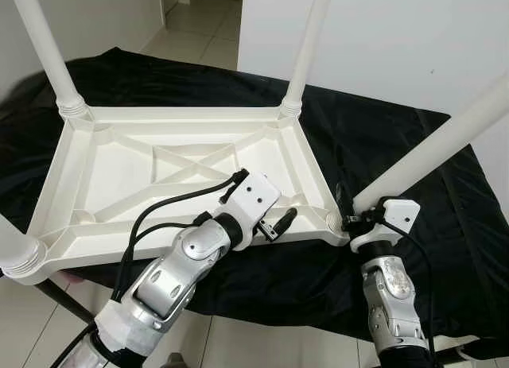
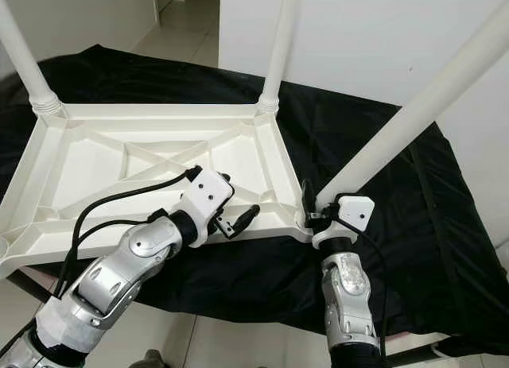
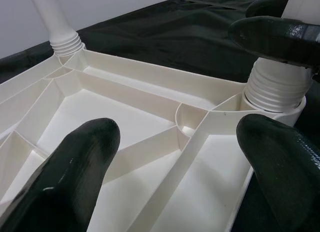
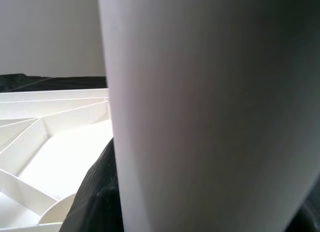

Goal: Building children table

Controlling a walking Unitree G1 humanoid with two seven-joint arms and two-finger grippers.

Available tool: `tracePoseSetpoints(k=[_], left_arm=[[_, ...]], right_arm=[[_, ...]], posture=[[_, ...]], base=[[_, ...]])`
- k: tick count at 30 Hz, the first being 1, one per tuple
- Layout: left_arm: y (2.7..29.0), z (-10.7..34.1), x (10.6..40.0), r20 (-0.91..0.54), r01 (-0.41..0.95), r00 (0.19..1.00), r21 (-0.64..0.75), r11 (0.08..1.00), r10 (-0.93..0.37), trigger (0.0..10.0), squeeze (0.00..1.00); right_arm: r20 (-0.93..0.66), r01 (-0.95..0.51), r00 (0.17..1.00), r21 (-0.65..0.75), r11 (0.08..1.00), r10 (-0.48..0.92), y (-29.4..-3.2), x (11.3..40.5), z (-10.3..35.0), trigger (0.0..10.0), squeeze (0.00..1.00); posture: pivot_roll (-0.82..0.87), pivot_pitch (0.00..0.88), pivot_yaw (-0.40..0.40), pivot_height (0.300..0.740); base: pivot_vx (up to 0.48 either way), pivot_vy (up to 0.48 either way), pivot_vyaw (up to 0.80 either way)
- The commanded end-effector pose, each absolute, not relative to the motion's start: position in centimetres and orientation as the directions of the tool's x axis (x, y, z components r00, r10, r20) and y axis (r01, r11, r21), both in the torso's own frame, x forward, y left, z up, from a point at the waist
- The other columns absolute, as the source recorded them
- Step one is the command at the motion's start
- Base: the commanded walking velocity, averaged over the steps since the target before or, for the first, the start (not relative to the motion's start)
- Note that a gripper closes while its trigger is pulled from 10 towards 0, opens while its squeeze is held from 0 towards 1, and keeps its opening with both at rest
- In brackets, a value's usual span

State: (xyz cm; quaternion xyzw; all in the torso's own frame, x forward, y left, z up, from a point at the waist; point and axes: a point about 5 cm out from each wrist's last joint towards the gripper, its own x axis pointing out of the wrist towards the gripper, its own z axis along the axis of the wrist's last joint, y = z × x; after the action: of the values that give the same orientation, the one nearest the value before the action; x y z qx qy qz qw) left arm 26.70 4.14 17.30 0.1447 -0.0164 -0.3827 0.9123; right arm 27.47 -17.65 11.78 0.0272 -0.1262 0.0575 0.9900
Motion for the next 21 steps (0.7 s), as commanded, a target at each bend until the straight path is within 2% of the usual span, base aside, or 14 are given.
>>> tracePoseSetpoints(k=[1,8,14,19,21], left_arm=[[3.7,17.3,26.2,-0.114,0.772,0.619,0.268,0.576,-0.777,10.0,0.00],[3.7,17.3,26.2,-0.114,0.770,0.622,0.269,0.579,-0.774,10.0,0.00],[3.8,17.4,26.3,-0.112,0.766,0.626,0.271,0.582,-0.772,10.0,0.00],[3.8,17.5,26.3,-0.111,0.765,0.628,0.272,0.584,-0.770,10.0,0.00],[3.9,17.5,26.3,-0.110,0.762,0.631,0.272,0.587,-0.768,10.0,0.00]], right_arm=[[0.056,-0.133,0.990,0.039,0.990,0.131,-17.3,26.8,8.3,10.0,0.00],[-0.060,-0.141,0.988,0.035,0.989,0.143,-17.2,27.5,7.3,10.0,0.00],[-0.101,-0.155,0.983,-0.002,0.988,0.154,-17.4,27.8,7.0,10.0,0.00],[-0.094,-0.182,0.980,-0.059,0.982,0.176,-17.5,28.0,7.3,10.0,0.00],[-0.075,-0.235,0.971,-0.141,0.962,0.226,-17.6,27.9,7.5,10.0,0.00]], posture=[[0.13,0.051,-0.063,0.740],[0.14,0.051,-0.066,0.740],[0.14,0.051,-0.067,0.740],[0.14,0.055,-0.070,0.740],[0.14,0.059,-0.070,0.740]], base=[[0.000,0.000,0.00],[0.000,0.000,0.00],[0.000,0.000,0.00],[0.000,0.000,0.00],[0.000,0.000,0.00]])
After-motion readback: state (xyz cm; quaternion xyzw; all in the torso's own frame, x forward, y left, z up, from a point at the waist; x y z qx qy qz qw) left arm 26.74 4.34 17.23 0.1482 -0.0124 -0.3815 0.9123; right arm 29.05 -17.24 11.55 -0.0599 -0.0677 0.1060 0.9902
